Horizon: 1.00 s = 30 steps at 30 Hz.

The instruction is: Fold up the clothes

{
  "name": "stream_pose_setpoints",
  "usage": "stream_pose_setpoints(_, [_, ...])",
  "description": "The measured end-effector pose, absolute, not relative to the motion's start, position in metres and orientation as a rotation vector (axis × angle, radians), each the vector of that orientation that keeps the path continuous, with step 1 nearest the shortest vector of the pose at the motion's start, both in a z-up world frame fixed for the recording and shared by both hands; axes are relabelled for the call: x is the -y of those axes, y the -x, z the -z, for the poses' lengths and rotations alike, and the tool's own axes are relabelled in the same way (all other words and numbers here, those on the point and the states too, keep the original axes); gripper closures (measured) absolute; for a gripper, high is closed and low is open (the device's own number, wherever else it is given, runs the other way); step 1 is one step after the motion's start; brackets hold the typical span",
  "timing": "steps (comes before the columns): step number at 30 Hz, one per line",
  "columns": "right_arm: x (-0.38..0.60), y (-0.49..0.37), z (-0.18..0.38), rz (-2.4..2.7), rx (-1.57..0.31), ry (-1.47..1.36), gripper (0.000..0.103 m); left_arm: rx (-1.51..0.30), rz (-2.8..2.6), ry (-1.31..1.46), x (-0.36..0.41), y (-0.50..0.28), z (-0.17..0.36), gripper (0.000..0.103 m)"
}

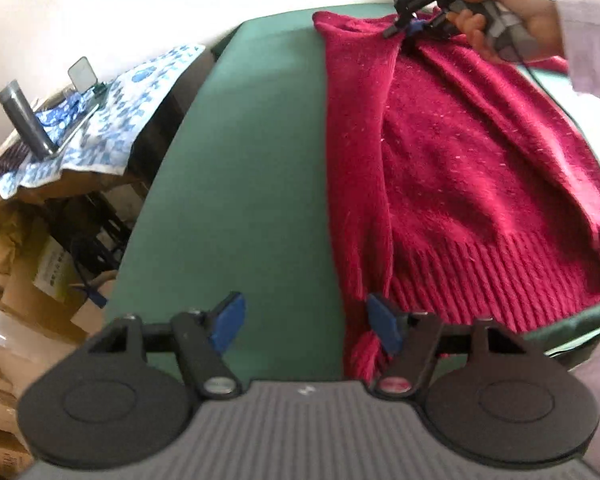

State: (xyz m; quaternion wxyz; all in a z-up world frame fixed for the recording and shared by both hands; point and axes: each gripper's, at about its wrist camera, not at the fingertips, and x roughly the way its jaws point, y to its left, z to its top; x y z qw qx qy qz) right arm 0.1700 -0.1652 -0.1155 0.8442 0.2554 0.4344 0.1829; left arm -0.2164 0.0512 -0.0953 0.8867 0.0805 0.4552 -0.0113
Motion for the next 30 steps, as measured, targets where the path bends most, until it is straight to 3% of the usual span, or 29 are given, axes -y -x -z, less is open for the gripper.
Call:
stream_pose_setpoints(2, [0.176,-0.168,0.108,-0.365,-0.874,-0.555,0.090,-0.946,0.078,-0.139,-0.056,0.225,0.092,0.016])
stream_pose_setpoints(3, [0.176,-0.168,0.105,-0.359,-0.858,-0.549,0.090,-0.940,0.098,-0.135,-0.057,0.230,0.092,0.015])
stream_pose_setpoints(8, [0.170,-0.179,0.119,-0.285,-0.902,-0.494,0.090,-0.941,0.181,-0.160,-0.046,0.232,0.102,0.025])
stream_pose_setpoints(13, [0.165,-0.177,0.126,-0.289,-0.907,-0.467,0.091,-0.867,0.300,-0.244,-0.022,0.240,0.099,0.020])
stream_pose_setpoints(15, [0.163,-0.174,0.124,-0.296,-0.901,-0.414,0.091,-0.847,0.324,-0.279,-0.012,0.242,0.098,0.023])
stream_pose_setpoints(16, [0.161,-0.173,0.124,-0.298,-0.902,-0.390,0.091,-0.848,0.326,-0.306,-0.008,0.241,0.100,0.030])
stream_pose_setpoints(17, [0.160,-0.173,0.123,-0.300,-0.903,-0.368,0.090,-0.849,0.322,-0.333,-0.003,0.240,0.103,0.045])
stream_pose_setpoints(19, [0.155,-0.176,0.122,-0.300,-0.915,-0.336,0.089,-0.861,0.299,-0.359,-0.001,0.233,0.109,0.065])
stream_pose_setpoints(20, [0.154,-0.177,0.122,-0.301,-0.920,-0.326,0.088,-0.866,0.282,-0.343,-0.005,0.229,0.106,0.082])
stream_pose_setpoints(21, [0.153,-0.177,0.121,-0.302,-0.922,-0.320,0.087,-0.872,0.257,-0.321,-0.009,0.225,0.102,0.091])
stream_pose_setpoints(25, [0.151,-0.177,0.121,-0.325,-0.919,-0.280,0.084,-0.819,0.249,-0.126,-0.025,0.227,0.066,0.093])
stream_pose_setpoints(27, [0.151,-0.178,0.121,-0.344,-0.917,-0.257,0.084,-0.799,0.283,-0.031,-0.027,0.232,0.055,0.086])
stream_pose_setpoints(29, [0.153,-0.180,0.120,-0.366,-0.928,-0.256,0.084,-0.821,0.284,-0.031,-0.021,0.234,0.060,0.028])
stream_pose_setpoints(30, [0.154,-0.182,0.120,-0.376,-0.934,-0.257,0.084,-0.850,0.251,-0.072,-0.017,0.235,0.068,0.023])
